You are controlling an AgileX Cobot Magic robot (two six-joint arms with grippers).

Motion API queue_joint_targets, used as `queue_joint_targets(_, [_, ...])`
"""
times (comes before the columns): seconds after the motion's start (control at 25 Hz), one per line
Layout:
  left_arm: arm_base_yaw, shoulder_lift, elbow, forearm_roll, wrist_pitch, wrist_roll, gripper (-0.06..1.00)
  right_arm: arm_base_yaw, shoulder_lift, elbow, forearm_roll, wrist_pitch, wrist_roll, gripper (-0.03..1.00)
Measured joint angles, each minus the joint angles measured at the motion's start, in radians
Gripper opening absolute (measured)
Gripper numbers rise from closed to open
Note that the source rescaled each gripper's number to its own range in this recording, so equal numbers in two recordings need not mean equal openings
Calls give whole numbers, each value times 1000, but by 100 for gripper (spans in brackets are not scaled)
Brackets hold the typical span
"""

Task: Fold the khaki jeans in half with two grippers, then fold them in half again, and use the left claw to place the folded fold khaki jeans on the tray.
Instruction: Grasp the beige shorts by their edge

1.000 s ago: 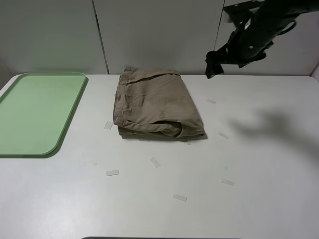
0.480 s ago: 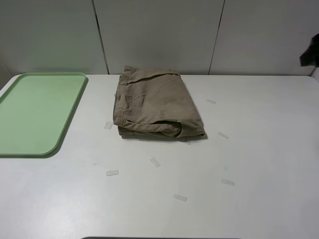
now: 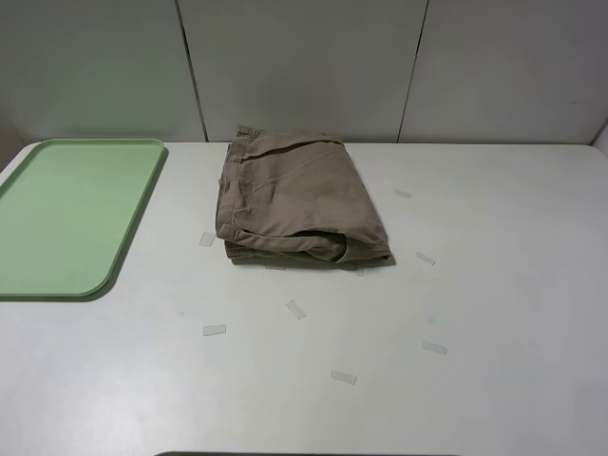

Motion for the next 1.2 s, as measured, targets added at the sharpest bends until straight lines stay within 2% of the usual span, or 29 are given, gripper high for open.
queue_joint_targets(0.36, [0,0,0,0,0,0,92,4,-208,93,102,62,0,100])
queue_joint_targets(0.6, [0,0,0,0,0,0,92,73,-300,185,117,83,0,100])
queue_joint_targets(0.84, [0,0,0,0,0,0,92,73,-351,258,136,82,0,100])
queue_joint_targets(1.2, [0,0,0,0,0,0,92,139,-401,358,152,49,7,100])
